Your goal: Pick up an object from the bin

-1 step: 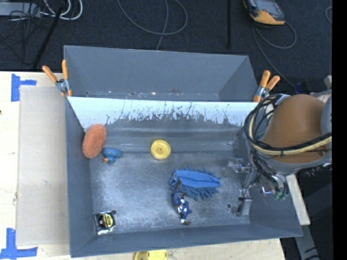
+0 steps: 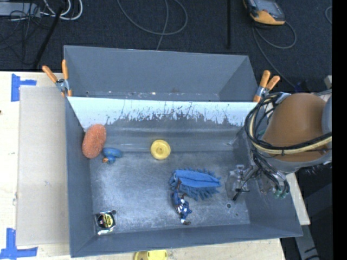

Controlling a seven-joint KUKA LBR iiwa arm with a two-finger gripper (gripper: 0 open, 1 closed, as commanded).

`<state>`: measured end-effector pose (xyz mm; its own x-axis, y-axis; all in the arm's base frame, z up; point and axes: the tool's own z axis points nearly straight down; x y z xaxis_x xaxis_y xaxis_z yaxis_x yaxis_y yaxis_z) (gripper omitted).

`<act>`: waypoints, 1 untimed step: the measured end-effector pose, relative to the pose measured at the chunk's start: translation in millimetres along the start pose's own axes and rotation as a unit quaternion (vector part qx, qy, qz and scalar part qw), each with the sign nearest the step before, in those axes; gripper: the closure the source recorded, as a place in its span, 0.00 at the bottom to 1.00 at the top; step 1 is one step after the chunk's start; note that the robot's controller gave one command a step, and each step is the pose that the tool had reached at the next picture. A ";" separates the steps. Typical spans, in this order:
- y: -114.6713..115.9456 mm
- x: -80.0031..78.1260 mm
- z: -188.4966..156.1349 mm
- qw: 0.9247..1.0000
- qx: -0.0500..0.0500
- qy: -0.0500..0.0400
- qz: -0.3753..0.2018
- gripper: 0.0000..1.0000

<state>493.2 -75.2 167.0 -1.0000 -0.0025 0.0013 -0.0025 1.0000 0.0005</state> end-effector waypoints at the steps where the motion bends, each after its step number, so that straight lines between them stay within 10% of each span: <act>1: 0.0 0.0 0.0 1.000 0.000 0.000 0.000 0.00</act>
Offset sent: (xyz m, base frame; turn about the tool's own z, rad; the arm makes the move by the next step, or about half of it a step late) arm 0.0000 0.0000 0.0000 0.0000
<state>493.2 -75.3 167.0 -1.0000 -0.0028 0.0013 -0.0028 1.0000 0.0003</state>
